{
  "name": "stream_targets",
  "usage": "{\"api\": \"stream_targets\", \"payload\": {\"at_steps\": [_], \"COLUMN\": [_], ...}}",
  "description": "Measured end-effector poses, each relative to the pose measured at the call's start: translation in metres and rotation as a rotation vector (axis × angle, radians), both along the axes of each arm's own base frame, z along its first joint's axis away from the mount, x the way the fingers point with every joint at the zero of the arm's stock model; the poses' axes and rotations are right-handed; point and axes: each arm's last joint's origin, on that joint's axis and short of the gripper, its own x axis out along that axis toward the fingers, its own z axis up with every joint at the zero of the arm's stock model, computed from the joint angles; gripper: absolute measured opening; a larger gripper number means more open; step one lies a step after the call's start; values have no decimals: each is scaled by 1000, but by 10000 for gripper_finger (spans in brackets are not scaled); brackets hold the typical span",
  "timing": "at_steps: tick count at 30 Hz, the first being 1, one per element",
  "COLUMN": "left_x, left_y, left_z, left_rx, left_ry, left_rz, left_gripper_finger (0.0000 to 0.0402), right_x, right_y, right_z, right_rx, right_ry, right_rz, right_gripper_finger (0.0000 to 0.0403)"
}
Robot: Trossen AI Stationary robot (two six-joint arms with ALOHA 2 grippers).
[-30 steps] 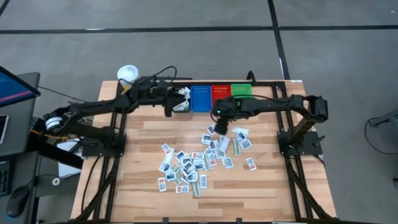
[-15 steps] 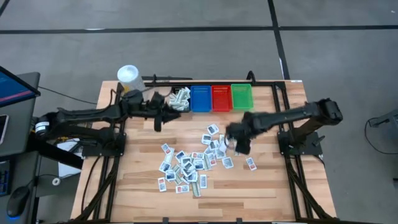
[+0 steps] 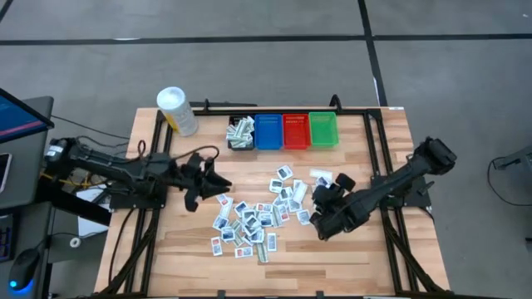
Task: Pick & Place First Aid Supplies
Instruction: Put the green bandage pack in the black bin
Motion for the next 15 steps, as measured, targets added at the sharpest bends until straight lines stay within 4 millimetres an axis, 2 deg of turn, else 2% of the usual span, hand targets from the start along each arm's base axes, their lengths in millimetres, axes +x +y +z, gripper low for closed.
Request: {"api": "stream_targets", "payload": {"at_steps": [3, 6, 11, 15], "left_x": [-1, -1, 2, 2], "left_y": [-11, -17, -20, -20], "left_z": [-3, -7, -9, -8], "left_rx": [-5, -2, -3, -7], "left_ry": [-5, 10, 12, 3], "left_rz": [35, 53, 49, 58], "left_gripper_finger": [108, 108, 108, 108], "right_x": [3, -1, -26, -52], "right_y": [9, 18, 15, 5], "right_z": [-15, -20, -17, -32], "right_rx": [25, -38, -119, -55], "right_ry": [11, -34, -77, -177], "right_rz": [-62, -67, -89, -171], "right_gripper_finger": [168, 168, 164, 152]}}
